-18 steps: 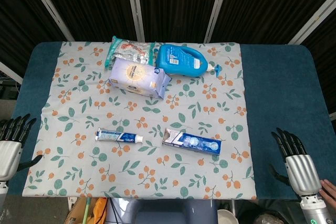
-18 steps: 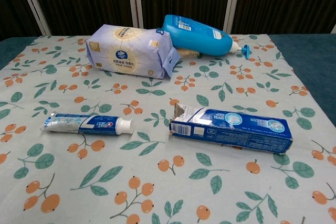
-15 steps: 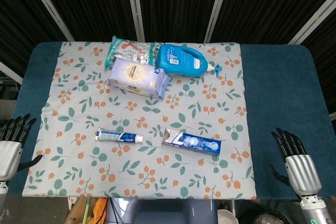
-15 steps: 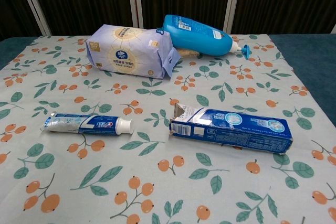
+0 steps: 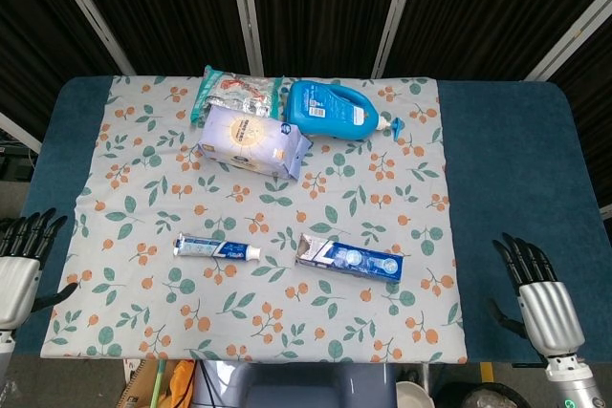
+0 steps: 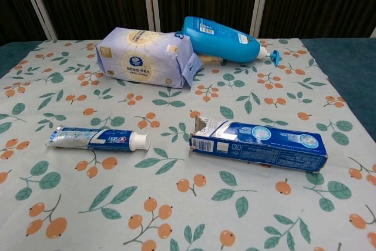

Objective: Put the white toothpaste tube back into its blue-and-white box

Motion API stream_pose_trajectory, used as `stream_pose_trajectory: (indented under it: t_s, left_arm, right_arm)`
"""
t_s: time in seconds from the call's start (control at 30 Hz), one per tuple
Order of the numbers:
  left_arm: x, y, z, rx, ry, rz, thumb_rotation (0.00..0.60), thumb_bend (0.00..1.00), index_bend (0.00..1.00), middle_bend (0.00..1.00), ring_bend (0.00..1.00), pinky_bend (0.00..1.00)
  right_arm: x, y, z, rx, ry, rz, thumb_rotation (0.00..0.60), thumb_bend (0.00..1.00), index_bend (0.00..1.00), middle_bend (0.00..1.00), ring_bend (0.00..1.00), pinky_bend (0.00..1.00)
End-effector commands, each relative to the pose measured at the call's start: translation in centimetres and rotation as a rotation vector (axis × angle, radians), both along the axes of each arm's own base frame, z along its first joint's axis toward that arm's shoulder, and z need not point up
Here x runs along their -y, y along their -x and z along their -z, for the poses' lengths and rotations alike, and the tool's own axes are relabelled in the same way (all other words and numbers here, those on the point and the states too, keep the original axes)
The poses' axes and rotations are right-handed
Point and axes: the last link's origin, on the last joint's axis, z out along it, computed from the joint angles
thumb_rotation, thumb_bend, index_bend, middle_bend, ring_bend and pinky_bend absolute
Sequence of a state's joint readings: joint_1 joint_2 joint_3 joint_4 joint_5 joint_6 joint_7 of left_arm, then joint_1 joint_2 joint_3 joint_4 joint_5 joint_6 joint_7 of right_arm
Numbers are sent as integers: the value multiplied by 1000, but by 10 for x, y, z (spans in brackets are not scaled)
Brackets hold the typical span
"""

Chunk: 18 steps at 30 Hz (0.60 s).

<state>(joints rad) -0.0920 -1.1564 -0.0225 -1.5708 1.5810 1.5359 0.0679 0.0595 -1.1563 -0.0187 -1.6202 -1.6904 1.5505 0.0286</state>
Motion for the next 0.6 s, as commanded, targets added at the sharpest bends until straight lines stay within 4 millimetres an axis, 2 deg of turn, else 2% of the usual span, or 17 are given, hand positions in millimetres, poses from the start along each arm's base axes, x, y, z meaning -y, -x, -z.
stream_pose_trajectory:
  t_s: [0.03, 0.13, 0.27, 0.4, 0.6]
  left_arm:
    - [-1, 0, 1, -1, 4, -4, 600, 66, 0, 0, 0, 0]
    - [-1, 0, 2, -3, 11, -8, 600, 66, 0, 0, 0, 0]
    - [-3, -1, 3, -2, 15, -8, 600, 65, 0, 0, 0, 0]
    - [-3, -1, 3, 2, 22, -10, 600, 65, 0, 0, 0, 0]
    - [-5, 1, 2, 12, 26, -22, 600, 65, 0, 0, 0, 0]
  right_arm:
    - [3, -6, 4, -16, -34, -10, 600, 306, 0, 0, 0, 86]
    - [8, -25, 14, -24, -112, -40, 600, 307, 0, 0, 0, 87]
    - [21, -72, 34, 54, -232, -80, 600, 307, 0, 0, 0, 86]
    - [40, -113, 53, 62, -280, -139, 600, 307, 0, 15, 0, 87]
    - [54, -152, 87, 55, -352, -144, 600, 308, 0, 24, 0, 86]
